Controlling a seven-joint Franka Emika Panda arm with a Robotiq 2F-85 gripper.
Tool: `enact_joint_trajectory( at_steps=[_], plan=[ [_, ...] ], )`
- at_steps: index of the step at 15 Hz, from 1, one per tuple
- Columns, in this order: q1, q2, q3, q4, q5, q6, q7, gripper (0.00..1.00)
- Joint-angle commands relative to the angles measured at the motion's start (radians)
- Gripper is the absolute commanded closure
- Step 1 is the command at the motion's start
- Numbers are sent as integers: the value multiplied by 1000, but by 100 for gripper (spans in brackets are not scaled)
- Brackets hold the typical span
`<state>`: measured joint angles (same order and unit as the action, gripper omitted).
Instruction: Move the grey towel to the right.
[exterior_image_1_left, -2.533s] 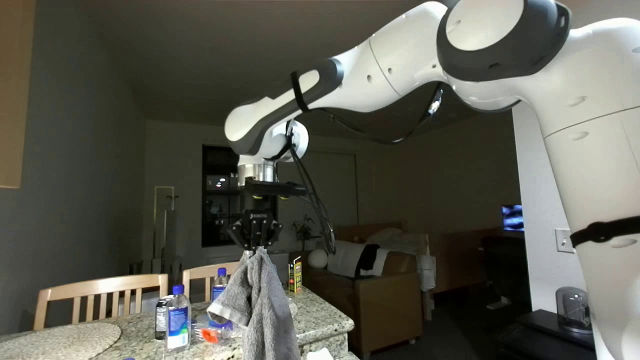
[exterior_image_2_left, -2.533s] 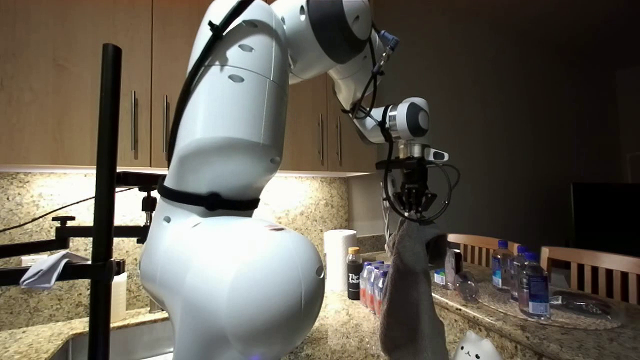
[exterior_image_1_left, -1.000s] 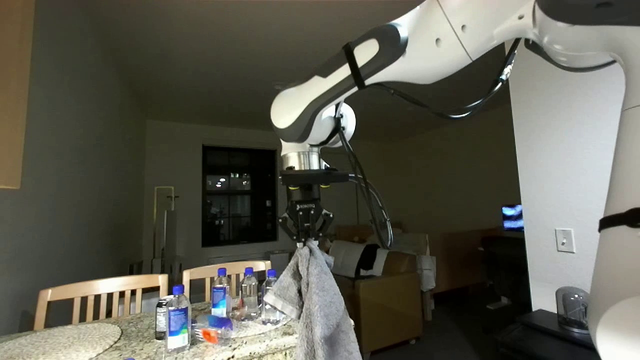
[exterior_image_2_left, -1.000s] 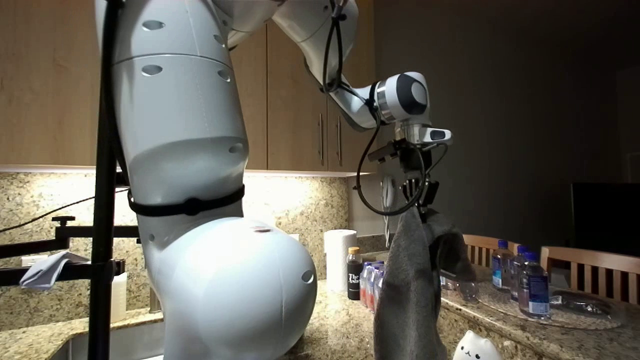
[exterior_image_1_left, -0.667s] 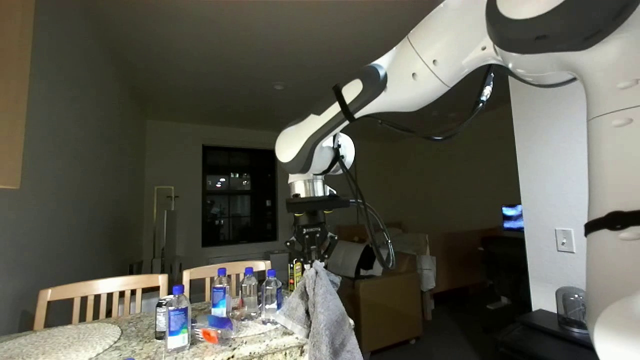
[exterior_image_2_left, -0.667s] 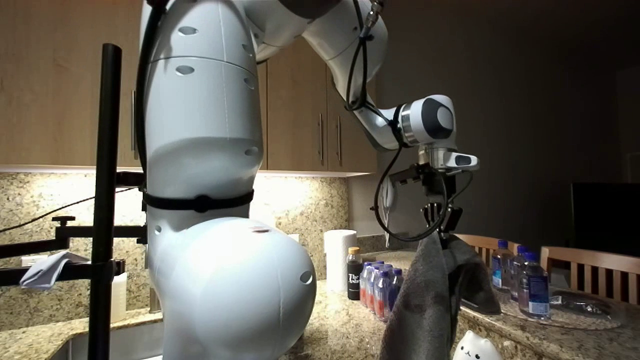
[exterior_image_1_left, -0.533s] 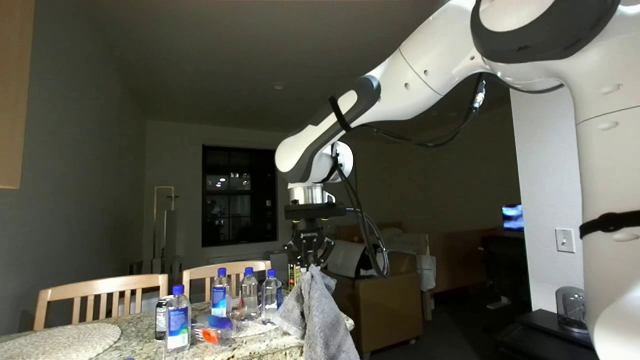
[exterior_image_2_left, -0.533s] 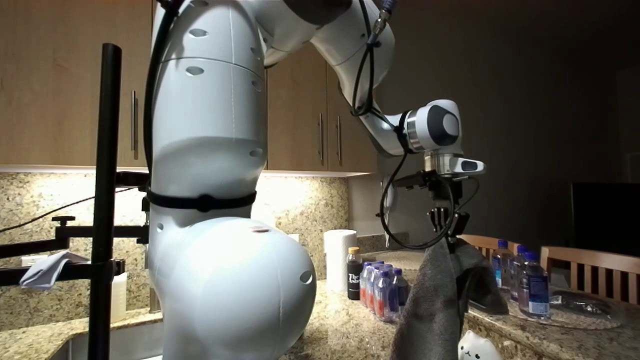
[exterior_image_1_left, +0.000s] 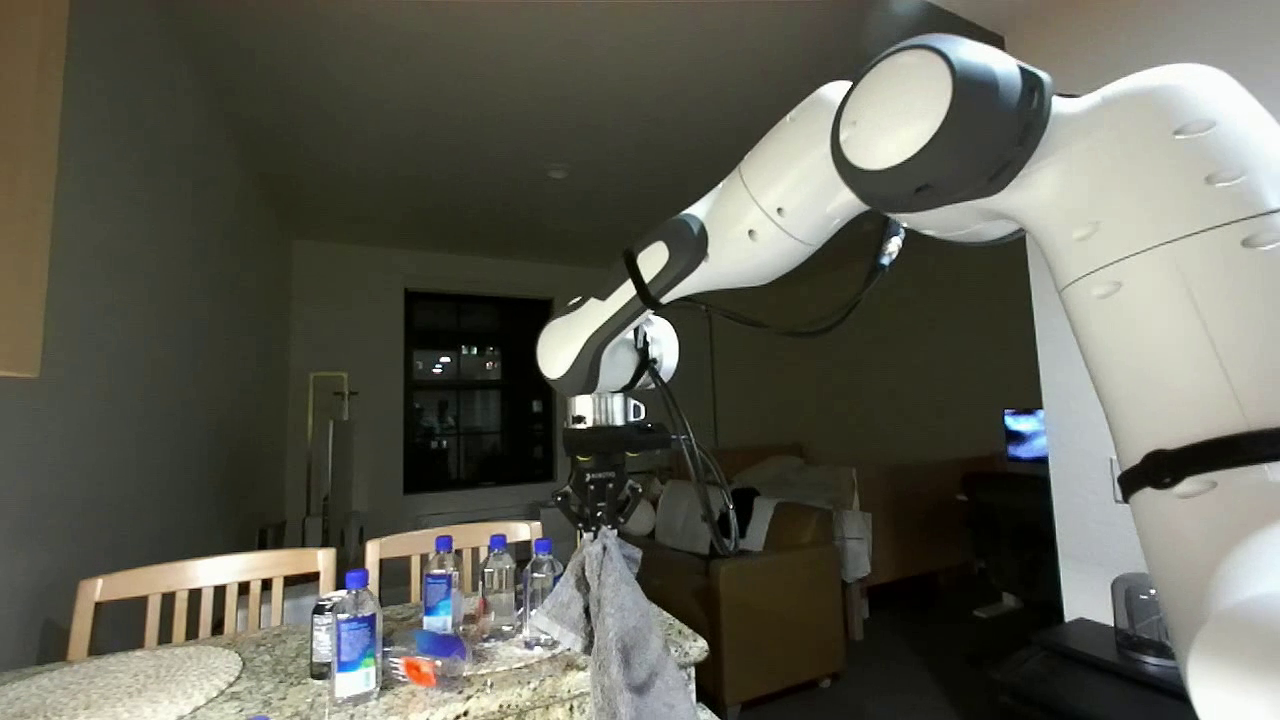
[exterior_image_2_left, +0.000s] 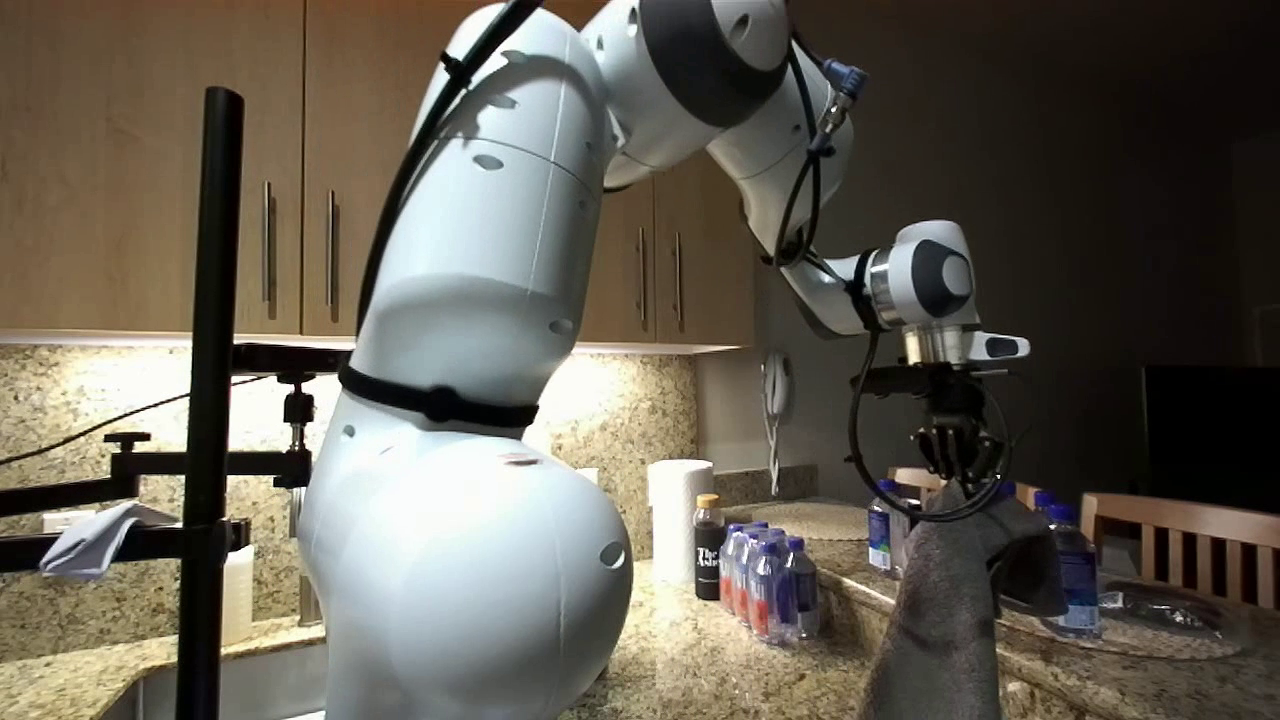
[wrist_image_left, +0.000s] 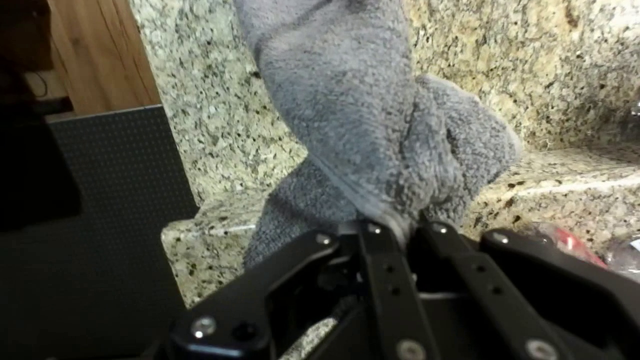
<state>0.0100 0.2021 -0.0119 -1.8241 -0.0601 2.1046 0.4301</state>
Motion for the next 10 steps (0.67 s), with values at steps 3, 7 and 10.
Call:
enact_joint_trajectory(
  at_steps=[3, 7, 10],
  plan=[
    [-24, 183, 0, 233, 59, -24, -259, 91],
    [-35, 307, 2, 349, 74, -55, -344, 91],
    [-45, 378, -3, 406, 71, -90, -373, 91]
  ],
)
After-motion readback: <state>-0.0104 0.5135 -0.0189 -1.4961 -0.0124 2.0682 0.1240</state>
